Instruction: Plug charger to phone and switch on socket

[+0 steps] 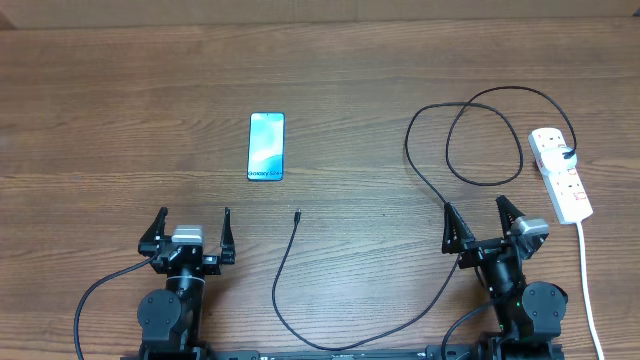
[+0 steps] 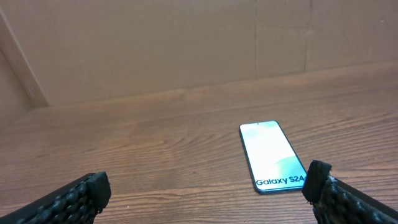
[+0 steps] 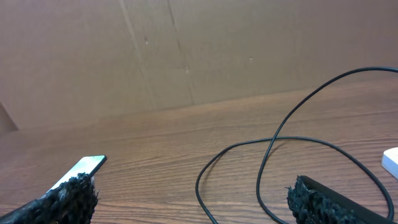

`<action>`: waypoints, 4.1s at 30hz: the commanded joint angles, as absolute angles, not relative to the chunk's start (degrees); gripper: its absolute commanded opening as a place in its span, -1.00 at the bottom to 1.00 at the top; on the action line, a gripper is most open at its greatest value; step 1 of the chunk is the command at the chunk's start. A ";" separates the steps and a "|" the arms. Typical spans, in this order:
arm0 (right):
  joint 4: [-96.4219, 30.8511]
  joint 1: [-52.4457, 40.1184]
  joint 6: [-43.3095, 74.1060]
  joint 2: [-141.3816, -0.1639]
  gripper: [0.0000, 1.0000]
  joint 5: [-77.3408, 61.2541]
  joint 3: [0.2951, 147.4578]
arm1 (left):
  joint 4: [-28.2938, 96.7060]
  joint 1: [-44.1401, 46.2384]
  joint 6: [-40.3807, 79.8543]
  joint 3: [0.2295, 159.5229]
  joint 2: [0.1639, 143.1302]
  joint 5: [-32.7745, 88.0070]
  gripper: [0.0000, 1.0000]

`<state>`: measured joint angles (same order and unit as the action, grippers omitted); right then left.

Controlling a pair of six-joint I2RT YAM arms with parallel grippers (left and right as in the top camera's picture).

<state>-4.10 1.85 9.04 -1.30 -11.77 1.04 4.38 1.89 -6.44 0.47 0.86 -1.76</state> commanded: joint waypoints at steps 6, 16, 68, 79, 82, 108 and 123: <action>-3.75 2.00 9.10 -1.37 1.00 -11.66 0.45 | 7.68 2.22 -1.78 2.81 0.49 6.46 1.00; -3.75 2.00 9.10 -1.37 1.00 -11.66 0.45 | 28.27 2.22 6.87 31.24 15.46 11.88 1.00; -3.75 2.00 9.10 -1.37 1.00 -11.66 0.45 | 80.25 10.15 18.02 108.31 123.11 5.39 1.00; -3.75 2.00 9.10 -1.37 1.00 -11.66 0.45 | 70.30 10.17 12.95 108.31 133.45 5.80 1.00; -3.75 2.00 9.10 -1.37 1.00 -11.66 0.45 | 67.24 10.17 12.62 108.31 133.62 5.78 1.00; -3.75 2.00 9.10 -1.37 1.00 -11.66 0.45 | 62.98 14.28 13.80 106.45 133.75 -0.43 1.00; -3.75 2.00 9.10 -1.37 1.00 -11.66 0.45 | 59.99 14.28 14.41 102.72 133.75 0.58 0.98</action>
